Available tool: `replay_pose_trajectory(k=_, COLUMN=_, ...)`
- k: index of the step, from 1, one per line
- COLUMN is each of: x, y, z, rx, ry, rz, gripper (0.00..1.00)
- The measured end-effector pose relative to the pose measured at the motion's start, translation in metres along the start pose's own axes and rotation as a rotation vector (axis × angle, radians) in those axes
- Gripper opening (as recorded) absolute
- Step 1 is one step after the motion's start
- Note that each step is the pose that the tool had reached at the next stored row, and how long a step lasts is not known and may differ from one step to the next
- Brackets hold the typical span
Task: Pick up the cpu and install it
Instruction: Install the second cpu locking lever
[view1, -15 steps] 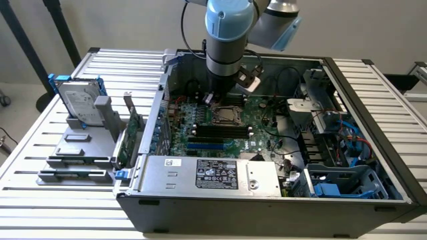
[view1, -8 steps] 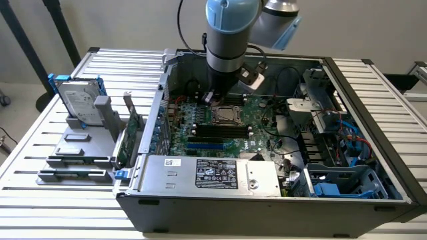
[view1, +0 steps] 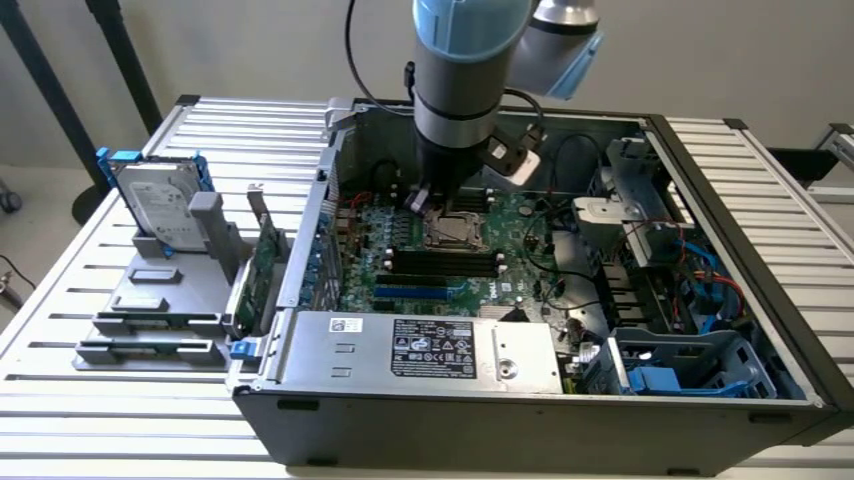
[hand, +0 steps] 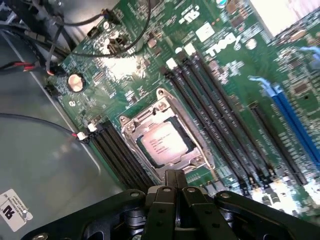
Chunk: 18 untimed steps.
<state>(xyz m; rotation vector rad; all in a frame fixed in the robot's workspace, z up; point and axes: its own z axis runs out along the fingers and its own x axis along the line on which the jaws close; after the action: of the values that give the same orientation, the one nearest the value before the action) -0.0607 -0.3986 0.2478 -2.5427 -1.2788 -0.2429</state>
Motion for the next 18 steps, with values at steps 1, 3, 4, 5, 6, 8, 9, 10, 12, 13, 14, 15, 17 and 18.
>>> replay_pose_trajectory(k=1, x=-0.002, y=0.0015, z=-0.0020, rx=0.0002, ry=-0.0002, rz=0.000, gripper=0.11)
replay_pose_trajectory(k=3, x=-0.006, y=0.0041, z=-0.0050, rx=0.0008, ry=-0.0010, rz=0.000, gripper=0.11)
replay_pose_trajectory(k=4, x=-0.008, y=0.0051, z=-0.0059, rx=0.0010, ry=-0.0014, rz=0.001, gripper=0.11)
replay_pose_trajectory(k=5, x=-0.010, y=0.0056, z=-0.0066, rx=0.0012, ry=-0.0015, rz=0.001, gripper=0.11)
replay_pose_trajectory(k=6, x=-0.012, y=0.0059, z=-0.0072, rx=0.0013, ry=-0.0016, rz=0.001, gripper=0.11)
replay_pose_trajectory(k=8, x=-0.016, y=0.0055, z=-0.0082, rx=0.0015, ry=-0.0017, rz=0.001, gripper=0.11)
replay_pose_trajectory(k=9, x=-0.018, y=0.0049, z=-0.0085, rx=0.0015, ry=-0.0017, rz=0.001, gripper=0.11)
replay_pose_trajectory(k=10, x=-0.019, y=0.0043, z=-0.0087, rx=0.0015, ry=-0.0017, rz=0.001, gripper=0.11)
replay_pose_trajectory(k=12, x=-0.022, y=0.0036, z=-0.0088, rx=0.0020, ry=-0.0021, rz=0.001, gripper=0.11)
replay_pose_trajectory(k=13, x=-0.022, y=0.0035, z=-0.0087, rx=0.0032, ry=-0.0029, rz=0.001, gripper=0.11)
replay_pose_trajectory(k=14, x=-0.023, y=0.0036, z=-0.0086, rx=0.0052, ry=-0.0044, rz=0.002, gripper=0.11)
replay_pose_trajectory(k=15, x=-0.023, y=0.0034, z=-0.0082, rx=0.0069, ry=-0.0055, rz=0.003, gripper=0.11)
replay_pose_trajectory(k=17, x=-0.024, y=0.0028, z=-0.0071, rx=0.0078, ry=-0.0065, rz=0.004, gripper=0.11)
replay_pose_trajectory(k=18, x=-0.025, y=0.0024, z=-0.0063, rx=0.0077, ry=-0.0066, rz=0.004, gripper=0.11)
